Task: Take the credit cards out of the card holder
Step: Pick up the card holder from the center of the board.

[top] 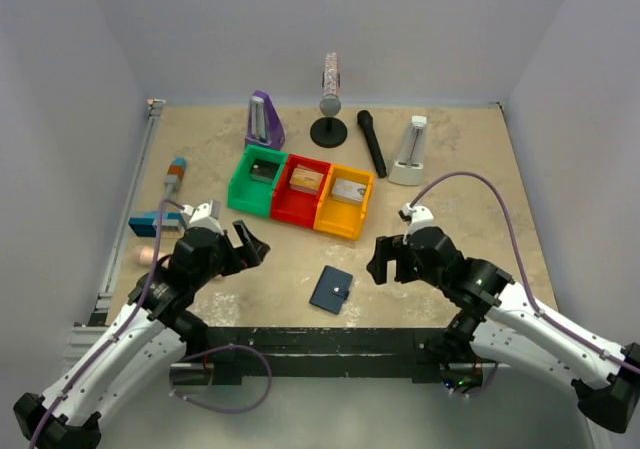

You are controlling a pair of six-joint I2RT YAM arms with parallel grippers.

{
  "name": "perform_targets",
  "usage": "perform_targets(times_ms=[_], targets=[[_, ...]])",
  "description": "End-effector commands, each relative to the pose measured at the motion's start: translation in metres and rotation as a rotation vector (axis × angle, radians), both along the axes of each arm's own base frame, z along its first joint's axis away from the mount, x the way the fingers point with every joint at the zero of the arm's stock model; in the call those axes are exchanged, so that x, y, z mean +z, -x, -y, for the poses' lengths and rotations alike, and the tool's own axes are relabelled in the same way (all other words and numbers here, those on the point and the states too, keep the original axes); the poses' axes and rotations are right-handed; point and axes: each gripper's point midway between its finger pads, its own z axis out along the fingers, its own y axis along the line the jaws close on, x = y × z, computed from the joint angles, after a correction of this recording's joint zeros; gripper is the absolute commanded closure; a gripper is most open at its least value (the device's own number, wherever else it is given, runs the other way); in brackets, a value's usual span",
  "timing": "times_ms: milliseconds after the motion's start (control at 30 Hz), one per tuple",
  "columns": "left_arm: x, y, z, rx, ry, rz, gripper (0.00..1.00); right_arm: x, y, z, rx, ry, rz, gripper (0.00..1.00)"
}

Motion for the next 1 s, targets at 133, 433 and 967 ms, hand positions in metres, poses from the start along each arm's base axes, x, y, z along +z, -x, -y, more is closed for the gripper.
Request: perform_targets(times_ms=[133,433,967], targets=[[-0.005,0.002,0.003,-0.027,0.009,0.014,0.01,0.014,-0.006,-0.011,0.001,-0.044,0.014,0.02],[0.002,0.007,0.017,-0.153,0.033,0.106,0.0,0.008,-0.006,-0.014,0.018,0.003,-0.028,0.08],[-0.024,0.025,0.062,-0.293,0.074,0.009,0.09,-0.019,0.009,-0.033,0.076,-0.013,-0.112,0.1]])
